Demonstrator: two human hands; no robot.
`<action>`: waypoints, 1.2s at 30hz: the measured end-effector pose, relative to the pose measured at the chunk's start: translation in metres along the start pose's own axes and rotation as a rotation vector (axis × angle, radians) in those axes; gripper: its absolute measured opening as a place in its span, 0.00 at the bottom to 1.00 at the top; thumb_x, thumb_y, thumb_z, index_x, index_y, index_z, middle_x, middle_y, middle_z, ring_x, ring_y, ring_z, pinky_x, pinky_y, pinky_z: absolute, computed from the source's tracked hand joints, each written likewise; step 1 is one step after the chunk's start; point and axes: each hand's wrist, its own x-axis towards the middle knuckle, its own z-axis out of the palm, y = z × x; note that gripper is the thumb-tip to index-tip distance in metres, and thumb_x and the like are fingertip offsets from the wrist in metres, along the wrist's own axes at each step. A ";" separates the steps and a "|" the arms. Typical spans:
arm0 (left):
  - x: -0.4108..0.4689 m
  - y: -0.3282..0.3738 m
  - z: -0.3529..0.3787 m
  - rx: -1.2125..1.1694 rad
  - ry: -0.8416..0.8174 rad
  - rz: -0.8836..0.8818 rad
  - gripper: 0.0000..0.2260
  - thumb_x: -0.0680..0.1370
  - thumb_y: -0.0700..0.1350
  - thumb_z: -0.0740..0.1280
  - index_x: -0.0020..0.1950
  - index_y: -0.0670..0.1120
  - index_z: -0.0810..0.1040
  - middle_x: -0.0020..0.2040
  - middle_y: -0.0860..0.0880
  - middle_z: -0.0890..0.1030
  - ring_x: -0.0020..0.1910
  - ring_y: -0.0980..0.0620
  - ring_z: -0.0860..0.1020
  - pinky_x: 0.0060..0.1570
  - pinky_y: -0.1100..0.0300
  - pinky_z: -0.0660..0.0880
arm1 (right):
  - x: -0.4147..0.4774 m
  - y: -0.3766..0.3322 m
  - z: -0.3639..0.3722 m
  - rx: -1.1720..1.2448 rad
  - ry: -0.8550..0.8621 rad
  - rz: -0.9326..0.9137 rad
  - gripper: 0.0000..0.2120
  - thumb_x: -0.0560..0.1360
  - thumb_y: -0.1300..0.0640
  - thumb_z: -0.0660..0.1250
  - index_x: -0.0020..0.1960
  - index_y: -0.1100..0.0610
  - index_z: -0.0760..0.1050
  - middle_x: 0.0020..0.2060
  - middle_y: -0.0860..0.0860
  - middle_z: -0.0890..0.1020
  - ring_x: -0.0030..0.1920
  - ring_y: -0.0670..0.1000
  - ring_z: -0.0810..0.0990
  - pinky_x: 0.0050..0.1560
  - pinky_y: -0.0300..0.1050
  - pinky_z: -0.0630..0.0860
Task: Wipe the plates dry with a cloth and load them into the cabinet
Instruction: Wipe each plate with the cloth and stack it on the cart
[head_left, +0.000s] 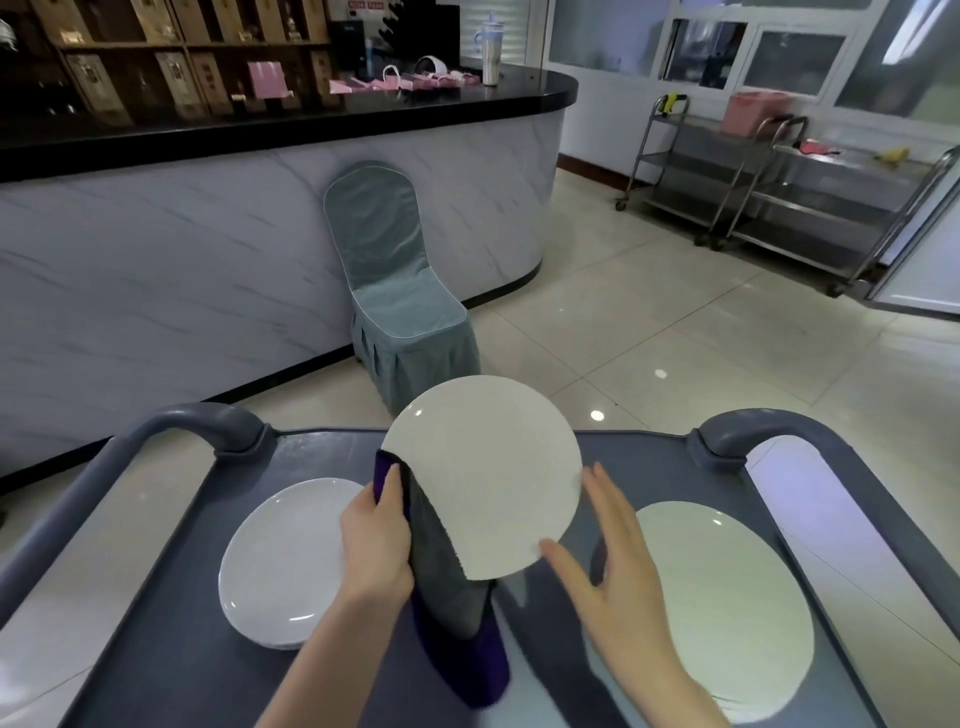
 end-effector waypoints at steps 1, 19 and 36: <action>0.003 0.006 -0.001 0.019 -0.036 0.001 0.17 0.81 0.50 0.65 0.46 0.35 0.78 0.39 0.43 0.81 0.39 0.47 0.79 0.36 0.58 0.76 | 0.001 0.004 -0.007 -0.224 -0.055 -0.231 0.31 0.76 0.37 0.67 0.76 0.43 0.65 0.78 0.45 0.63 0.78 0.46 0.60 0.75 0.44 0.60; -0.047 0.029 0.050 0.048 -0.472 0.104 0.19 0.82 0.60 0.57 0.70 0.56 0.72 0.68 0.52 0.78 0.66 0.57 0.76 0.67 0.54 0.72 | 0.020 -0.067 -0.005 0.127 -0.188 -0.079 0.11 0.79 0.41 0.60 0.42 0.34 0.79 0.35 0.30 0.79 0.38 0.34 0.76 0.41 0.27 0.69; -0.049 -0.003 0.051 0.505 -0.666 0.750 0.23 0.85 0.46 0.48 0.78 0.59 0.44 0.80 0.63 0.46 0.78 0.65 0.43 0.79 0.51 0.46 | 0.033 -0.070 0.005 0.572 0.071 0.436 0.20 0.82 0.46 0.61 0.37 0.49 0.84 0.34 0.48 0.86 0.34 0.45 0.83 0.33 0.34 0.76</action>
